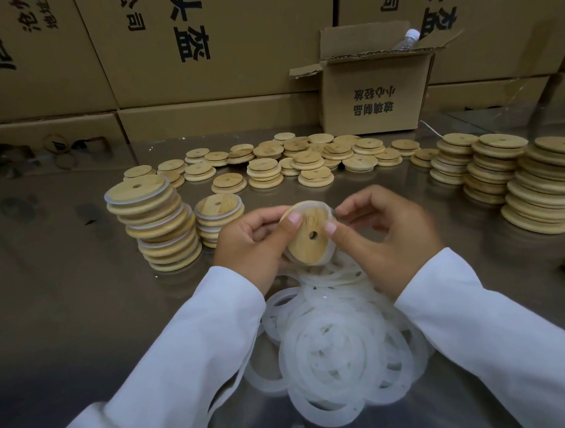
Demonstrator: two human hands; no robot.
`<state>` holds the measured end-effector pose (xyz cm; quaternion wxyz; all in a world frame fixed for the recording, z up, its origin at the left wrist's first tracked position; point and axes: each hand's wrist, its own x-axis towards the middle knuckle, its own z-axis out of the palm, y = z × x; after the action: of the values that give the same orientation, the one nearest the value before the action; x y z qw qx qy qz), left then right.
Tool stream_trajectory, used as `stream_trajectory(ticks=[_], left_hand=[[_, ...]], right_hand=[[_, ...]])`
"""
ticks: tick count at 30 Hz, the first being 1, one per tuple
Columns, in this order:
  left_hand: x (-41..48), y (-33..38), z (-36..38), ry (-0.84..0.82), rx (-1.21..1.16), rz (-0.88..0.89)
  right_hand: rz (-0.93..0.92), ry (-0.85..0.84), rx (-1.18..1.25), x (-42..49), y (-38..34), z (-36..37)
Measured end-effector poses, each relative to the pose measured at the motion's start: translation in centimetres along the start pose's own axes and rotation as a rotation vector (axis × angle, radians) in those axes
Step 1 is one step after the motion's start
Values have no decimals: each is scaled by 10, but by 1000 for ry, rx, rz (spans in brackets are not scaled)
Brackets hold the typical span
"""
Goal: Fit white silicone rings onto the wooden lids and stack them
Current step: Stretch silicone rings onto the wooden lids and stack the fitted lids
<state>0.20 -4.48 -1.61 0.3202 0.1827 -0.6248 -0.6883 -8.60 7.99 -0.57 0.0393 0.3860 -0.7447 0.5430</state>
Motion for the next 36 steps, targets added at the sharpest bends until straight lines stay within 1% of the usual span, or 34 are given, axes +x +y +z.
stream_trajectory(ticks=[7,13,17,22,27,31,36], left_hand=[[1,-3,0,-34,-31,-26],[-2,-1,1,-42,24,5],[-1,0,4,-23,59,39],[2,1,6,0,89,105],[4,1,4,22,45,91],[5,-1,2,16,4,60],[4,-3,2,-1,-91,3]], right_hand=[[8,6,-99,1,2,-1],[-55,10,-241,3,1,-1],[-5,-11,-255,3,1,-1],[23,12,-255,6,-2,-2],[41,8,-266,7,-2,-2],[48,-17,-223,8,-4,-3],[135,13,36,6,-4,-8]])
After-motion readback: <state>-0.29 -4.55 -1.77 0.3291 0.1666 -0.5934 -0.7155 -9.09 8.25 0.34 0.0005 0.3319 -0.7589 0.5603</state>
